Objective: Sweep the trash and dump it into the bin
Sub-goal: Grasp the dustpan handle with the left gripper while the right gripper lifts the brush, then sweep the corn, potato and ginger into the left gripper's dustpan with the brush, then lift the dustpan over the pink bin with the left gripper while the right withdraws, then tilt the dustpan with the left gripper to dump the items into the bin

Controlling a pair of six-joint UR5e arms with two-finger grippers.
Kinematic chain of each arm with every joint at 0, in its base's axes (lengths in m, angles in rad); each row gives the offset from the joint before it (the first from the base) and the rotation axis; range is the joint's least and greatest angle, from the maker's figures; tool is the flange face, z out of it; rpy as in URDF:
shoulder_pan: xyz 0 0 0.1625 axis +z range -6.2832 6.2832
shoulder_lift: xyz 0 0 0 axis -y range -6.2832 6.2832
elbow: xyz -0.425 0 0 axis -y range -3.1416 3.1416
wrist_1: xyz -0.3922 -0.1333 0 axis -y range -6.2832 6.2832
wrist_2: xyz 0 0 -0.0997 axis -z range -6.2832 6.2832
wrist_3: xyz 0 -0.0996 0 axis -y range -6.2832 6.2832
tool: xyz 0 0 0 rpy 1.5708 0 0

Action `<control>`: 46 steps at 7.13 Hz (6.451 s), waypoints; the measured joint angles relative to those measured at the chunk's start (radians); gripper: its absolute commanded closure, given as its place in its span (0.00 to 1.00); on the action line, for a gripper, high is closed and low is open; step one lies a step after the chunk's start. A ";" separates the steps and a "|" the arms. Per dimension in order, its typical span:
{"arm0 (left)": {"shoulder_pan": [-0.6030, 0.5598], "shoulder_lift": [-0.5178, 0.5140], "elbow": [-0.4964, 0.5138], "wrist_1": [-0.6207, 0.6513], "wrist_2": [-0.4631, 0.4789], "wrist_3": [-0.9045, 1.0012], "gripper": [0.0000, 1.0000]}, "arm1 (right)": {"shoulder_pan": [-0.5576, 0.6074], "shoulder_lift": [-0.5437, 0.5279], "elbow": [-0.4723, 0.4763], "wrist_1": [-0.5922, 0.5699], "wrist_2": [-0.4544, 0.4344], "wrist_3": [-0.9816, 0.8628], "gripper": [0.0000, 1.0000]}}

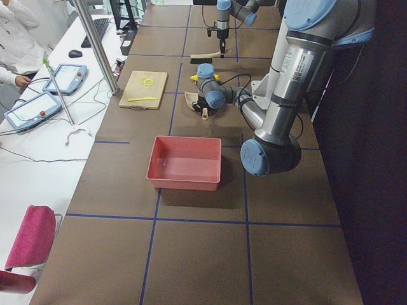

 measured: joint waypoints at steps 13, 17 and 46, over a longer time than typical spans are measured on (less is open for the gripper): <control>0.075 -0.169 0.029 0.165 0.066 -0.016 0.94 | -0.136 0.381 -0.190 -0.157 -0.097 0.162 1.00; 0.075 -0.116 0.057 -0.041 0.068 -0.085 0.95 | -0.118 0.387 -0.155 -0.160 -0.089 0.167 1.00; -0.868 0.256 -0.044 0.106 0.031 1.195 0.98 | 0.399 0.027 0.080 -0.370 0.144 -0.191 1.00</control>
